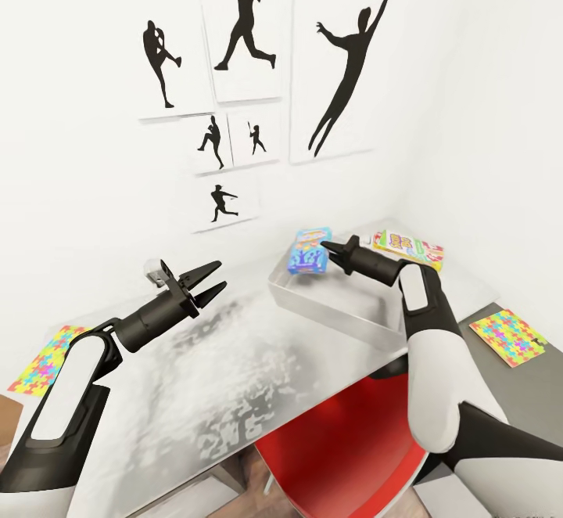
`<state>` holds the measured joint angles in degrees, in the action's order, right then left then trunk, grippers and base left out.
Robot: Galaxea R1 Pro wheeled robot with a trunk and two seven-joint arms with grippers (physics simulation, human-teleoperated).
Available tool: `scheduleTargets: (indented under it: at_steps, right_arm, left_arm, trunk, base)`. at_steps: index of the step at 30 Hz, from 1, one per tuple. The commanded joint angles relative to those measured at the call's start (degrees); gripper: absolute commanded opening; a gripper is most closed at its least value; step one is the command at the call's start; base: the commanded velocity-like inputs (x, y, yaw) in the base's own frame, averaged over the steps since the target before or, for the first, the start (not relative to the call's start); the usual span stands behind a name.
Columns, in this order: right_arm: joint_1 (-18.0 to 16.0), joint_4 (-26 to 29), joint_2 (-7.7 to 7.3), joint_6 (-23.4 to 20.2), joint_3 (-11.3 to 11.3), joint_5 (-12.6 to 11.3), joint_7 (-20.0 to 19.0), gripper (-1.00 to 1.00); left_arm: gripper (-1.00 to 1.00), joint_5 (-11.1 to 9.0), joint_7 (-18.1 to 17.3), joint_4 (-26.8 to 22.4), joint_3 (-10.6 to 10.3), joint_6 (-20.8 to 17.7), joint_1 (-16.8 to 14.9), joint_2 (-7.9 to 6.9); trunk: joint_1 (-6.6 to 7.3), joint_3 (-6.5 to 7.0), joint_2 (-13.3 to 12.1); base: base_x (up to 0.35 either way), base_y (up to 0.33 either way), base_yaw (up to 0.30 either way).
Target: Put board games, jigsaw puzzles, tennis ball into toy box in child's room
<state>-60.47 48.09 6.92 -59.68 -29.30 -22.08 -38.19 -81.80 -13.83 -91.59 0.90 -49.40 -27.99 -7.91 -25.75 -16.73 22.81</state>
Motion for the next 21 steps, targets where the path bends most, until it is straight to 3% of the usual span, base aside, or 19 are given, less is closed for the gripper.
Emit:
scheduleTargets:
  at_steps: [1,8,21]
  right_arm:
    - [-0.1,0.0,0.08,-0.3,-0.3,0.3,-0.5,-1.00]
    - [-0.2,-0.8,-0.04,-0.3,-2.1,0.2,2.6,-1.00]
    - [-0.2,-1.0,-0.20,-0.3,-2.6,0.2,4.8,-1.00]
  left_arm:
    - [1.00,0.1,-0.2,0.0,0.1,-0.3,-0.1,0.00]
    - [1.00,0.1,-0.2,0.0,0.1,-0.3,-0.1,0.00]
    - [1.00,0.1,-0.2,0.0,0.1,-0.3,-0.1,-0.07]
  trunk:
    - [-0.03,-0.10,0.1]
    - [-0.03,-0.10,0.1]
    - [-0.03,-0.10,0.1]
  base:
    - [0.000,0.000,0.000]
    - [0.000,0.000,0.000]
    - [0.000,0.000,0.000]
